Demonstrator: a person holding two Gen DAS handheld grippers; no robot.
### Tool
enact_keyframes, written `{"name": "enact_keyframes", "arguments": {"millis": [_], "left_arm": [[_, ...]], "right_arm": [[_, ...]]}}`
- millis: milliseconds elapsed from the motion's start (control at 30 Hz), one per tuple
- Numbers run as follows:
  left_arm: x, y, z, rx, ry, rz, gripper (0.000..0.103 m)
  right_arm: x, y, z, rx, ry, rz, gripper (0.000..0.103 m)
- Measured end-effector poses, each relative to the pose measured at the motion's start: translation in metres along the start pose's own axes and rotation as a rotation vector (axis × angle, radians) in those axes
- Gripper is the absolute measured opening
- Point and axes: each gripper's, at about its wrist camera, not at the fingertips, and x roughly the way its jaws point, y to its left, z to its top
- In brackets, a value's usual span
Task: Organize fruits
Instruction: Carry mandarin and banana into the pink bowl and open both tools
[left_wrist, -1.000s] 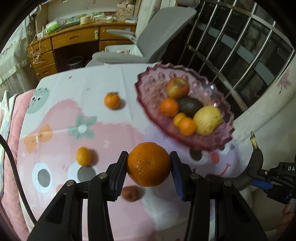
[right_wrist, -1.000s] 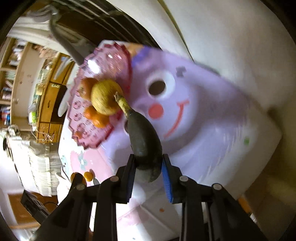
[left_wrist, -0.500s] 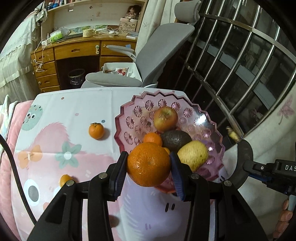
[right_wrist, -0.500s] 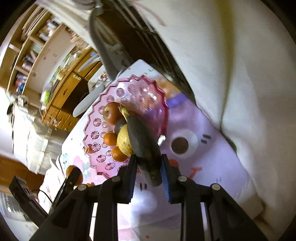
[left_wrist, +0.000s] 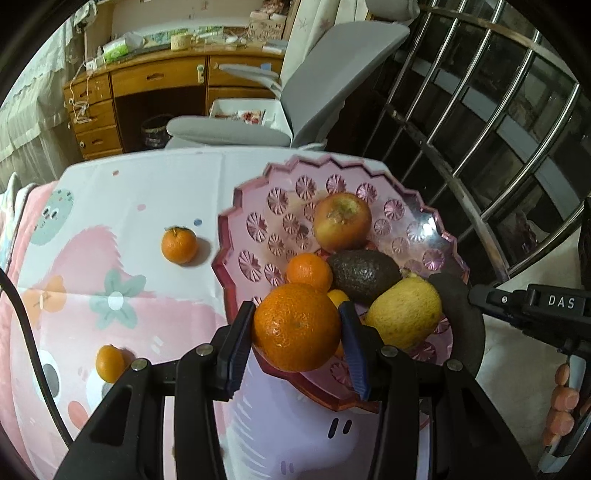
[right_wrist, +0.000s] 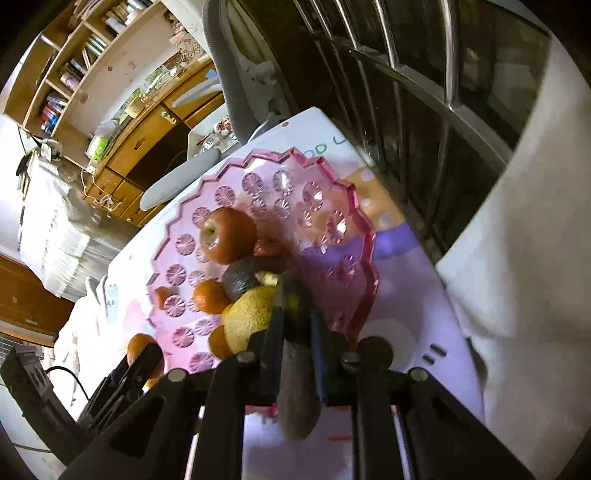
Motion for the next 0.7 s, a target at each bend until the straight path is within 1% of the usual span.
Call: {"name": "enact_keyframes", "arguments": {"millis": [133,167,200,233,300,333,400,433,600,667,700], "left_arm": [[0.011,-0.003,-0.004,-0.006,0.05,0.005,0.046],[0.011,-0.004,-0.005,-0.006,0.053,0.003,0.054],[0.01,-0.006,-0.006,-0.003,0.049,0.001,0.066],[0.008,-0.008,-0.007,0.002,0.042,0.0,0.07],[0.004,-0.01,-0.008,0.011,0.03,-0.01,0.072],[0.002,-0.011,-0.008,0.012,0.03,-0.012,0.073],[-0.001,-0.011,-0.01,0.012,0.028,-0.01,0.078],[-0.003,-0.01,-0.01,0.011,0.028,-0.009,0.079],[-0.009,0.001,-0.019,-0.01,0.039,0.0,0.081],[-0.012,0.008,-0.022,-0.021,0.044,0.01,0.083],[-0.013,0.012,-0.024,-0.028,0.048,0.014,0.086]], "right_arm": [[0.002,-0.008,0.002,0.019,0.008,-0.011,0.017],[0.001,-0.01,0.002,0.024,0.007,-0.018,0.017],[0.001,-0.011,0.002,0.031,0.009,-0.008,0.019],[0.0,-0.012,0.002,0.036,0.009,0.004,0.021],[-0.002,-0.014,0.0,0.046,0.008,0.022,0.033],[-0.003,-0.015,-0.001,0.051,0.007,0.027,0.036],[-0.007,-0.016,-0.003,0.064,0.002,0.041,0.043],[-0.01,-0.017,-0.004,0.072,-0.003,0.049,0.044],[-0.017,-0.019,-0.012,0.093,-0.007,0.07,0.059],[-0.02,-0.02,-0.017,0.095,-0.018,0.071,0.06],[-0.021,-0.02,-0.019,0.096,-0.022,0.072,0.06]]}}
